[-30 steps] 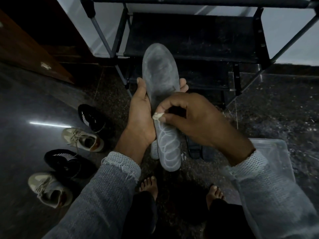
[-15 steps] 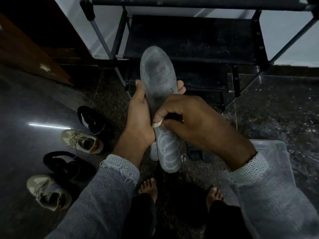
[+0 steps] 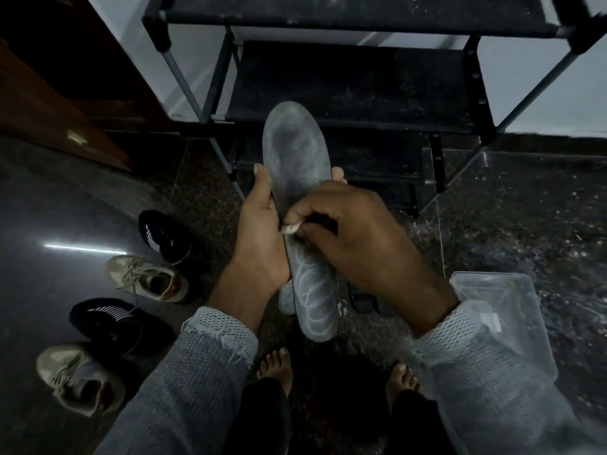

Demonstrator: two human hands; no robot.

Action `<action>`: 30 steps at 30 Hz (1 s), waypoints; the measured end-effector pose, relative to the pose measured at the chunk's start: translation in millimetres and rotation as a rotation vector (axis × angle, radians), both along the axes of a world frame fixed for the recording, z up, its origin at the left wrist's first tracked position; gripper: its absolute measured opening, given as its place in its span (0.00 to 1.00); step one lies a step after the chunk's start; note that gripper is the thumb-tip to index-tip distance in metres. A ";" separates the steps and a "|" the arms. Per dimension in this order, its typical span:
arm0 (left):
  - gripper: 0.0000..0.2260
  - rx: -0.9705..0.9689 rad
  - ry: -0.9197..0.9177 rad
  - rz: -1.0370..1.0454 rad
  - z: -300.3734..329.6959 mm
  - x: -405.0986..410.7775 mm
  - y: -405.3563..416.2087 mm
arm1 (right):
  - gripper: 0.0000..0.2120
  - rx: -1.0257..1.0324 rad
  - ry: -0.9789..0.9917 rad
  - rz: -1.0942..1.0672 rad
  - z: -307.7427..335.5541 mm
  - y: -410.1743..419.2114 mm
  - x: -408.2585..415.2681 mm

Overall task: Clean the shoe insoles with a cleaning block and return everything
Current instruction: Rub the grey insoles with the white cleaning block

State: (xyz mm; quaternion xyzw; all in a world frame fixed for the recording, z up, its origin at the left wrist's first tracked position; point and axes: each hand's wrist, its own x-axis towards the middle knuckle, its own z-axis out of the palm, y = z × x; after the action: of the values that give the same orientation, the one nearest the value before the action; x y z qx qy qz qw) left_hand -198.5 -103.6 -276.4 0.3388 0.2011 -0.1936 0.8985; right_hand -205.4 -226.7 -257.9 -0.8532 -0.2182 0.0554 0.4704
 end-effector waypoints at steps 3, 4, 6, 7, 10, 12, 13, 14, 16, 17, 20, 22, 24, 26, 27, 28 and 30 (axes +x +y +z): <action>0.33 0.001 -0.002 -0.017 -2.1 -1.6 -0.6 | 0.08 0.013 -0.033 -0.113 -1.6 5.3 -0.4; 0.33 0.001 -0.003 -0.020 -2.6 -1.9 -0.7 | 0.08 -0.003 -0.018 -0.094 -0.4 2.9 1.0; 0.33 0.000 0.002 -0.018 -1.8 -1.8 -0.3 | 0.08 -0.056 0.055 0.020 5.2 -3.9 3.3; 0.33 0.006 0.002 -0.015 -1.6 -1.4 0.4 | 0.08 -0.073 0.093 0.087 7.9 -6.6 3.5; 0.34 0.050 -0.013 -0.004 -1.2 -0.2 1.0 | 0.09 -0.043 0.100 0.133 8.7 -5.7 1.4; 0.34 0.031 -0.014 0.004 -0.8 0.1 -0.1 | 0.08 -0.005 0.037 0.014 3.2 0.7 -0.9; 0.33 0.014 -0.012 0.000 -0.7 -0.3 -0.8 | 0.08 0.007 0.001 -0.053 0.1 4.0 -1.5; 0.33 0.000 -0.006 -0.009 -1.6 -0.6 -1.1 | 0.08 0.011 -0.025 -0.109 -2.3 6.3 -1.7; 0.32 -0.013 -0.001 -0.024 -3.3 -1.3 -0.9 | 0.09 -0.014 -0.041 -0.150 -3.2 6.4 -0.3; 0.32 -0.014 -0.001 -0.026 -3.6 -1.6 -0.5 | 0.09 -0.040 -0.023 -0.124 -1.4 4.4 0.8; 0.33 -0.004 0.003 -0.010 -3.9 -1.4 1.6 | 0.10 -0.124 0.083 0.075 10.1 -2.1 1.5; 0.34 0.007 -0.002 -0.005 -3.2 -0.9 1.4 | 0.10 -0.127 0.087 0.153 13.6 -4.0 1.3; 0.33 0.002 -0.004 0.000 -1.5 -0.6 0.8 | 0.09 -0.075 0.065 0.089 9.5 -2.2 0.3; 0.33 -0.030 -0.002 -0.007 0.2 -1.1 -0.1 | 0.08 -0.019 0.033 -0.056 1.3 1.8 -0.8; 0.34 -0.044 0.001 -0.016 0.7 -1.6 -0.3 | 0.08 -0.006 0.010 -0.118 -1.7 3.8 -0.8; 0.34 -0.051 0.001 -0.025 0.2 -1.8 0.1 | 0.08 0.001 -0.011 -0.156 -3.6 4.4 -0.1; 0.34 -0.048 -0.005 -0.035 -1.1 -1.9 1.3 | 0.09 -0.001 -0.013 -0.129 -2.9 0.7 2.2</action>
State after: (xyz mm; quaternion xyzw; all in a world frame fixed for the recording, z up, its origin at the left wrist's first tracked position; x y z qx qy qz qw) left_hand -200.4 -102.3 -277.5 0.3213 0.1882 -0.2134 0.9032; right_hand -203.2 -226.0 -260.8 -0.8660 -0.1656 0.0196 0.4713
